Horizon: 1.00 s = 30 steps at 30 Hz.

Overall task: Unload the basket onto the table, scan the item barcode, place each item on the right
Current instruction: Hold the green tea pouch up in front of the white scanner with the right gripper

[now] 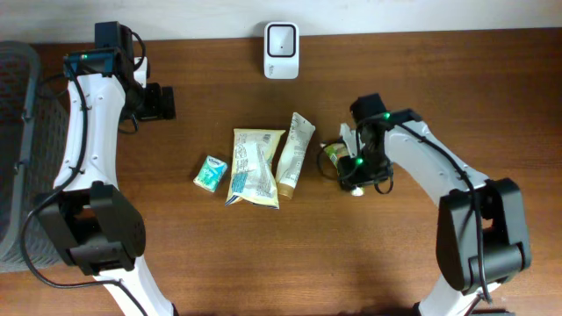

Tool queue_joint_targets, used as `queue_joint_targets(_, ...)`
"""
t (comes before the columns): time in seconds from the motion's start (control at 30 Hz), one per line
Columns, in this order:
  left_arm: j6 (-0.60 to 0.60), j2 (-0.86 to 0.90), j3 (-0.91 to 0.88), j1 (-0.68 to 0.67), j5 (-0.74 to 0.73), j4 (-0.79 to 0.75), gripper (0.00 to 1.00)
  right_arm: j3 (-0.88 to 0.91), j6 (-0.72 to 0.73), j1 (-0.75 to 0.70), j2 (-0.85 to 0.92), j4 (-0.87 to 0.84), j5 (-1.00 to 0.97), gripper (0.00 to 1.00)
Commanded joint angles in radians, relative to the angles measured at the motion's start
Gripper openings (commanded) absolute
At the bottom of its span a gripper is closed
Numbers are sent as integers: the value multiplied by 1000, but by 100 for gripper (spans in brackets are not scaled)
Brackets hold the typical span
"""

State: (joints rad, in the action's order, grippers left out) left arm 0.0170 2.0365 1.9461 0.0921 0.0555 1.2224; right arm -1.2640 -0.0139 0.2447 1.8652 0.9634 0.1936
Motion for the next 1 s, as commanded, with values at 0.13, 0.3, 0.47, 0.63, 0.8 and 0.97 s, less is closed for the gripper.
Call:
queue_joint_targets(0.13,6,-8,-3,1,-10,2,99,65,147,-5,-8,-86,-89,4)
queue_joint_targets(0.3,6,-8,-3,1,-10,2,99,-17,7,-5,-128,-29,298,4)
queue_joint_targets(0.47,6,-8,-3,1,-10,2,99,-42,-113,-5,-380,-33,775,4)
queue_joint_targets(0.63,6,-8,-3,1,-10,2,99,-64,-52,-87,-401,-62,1007,4)
queue_joint_targets(0.8,6,-8,-3,1,-10,2,99,-67,167,-63,-400,-150,347,4)
queue_joint_targets(0.97,6,-8,-3,1,-11,2,99,-409,38,165,-132,-233,-511,4)
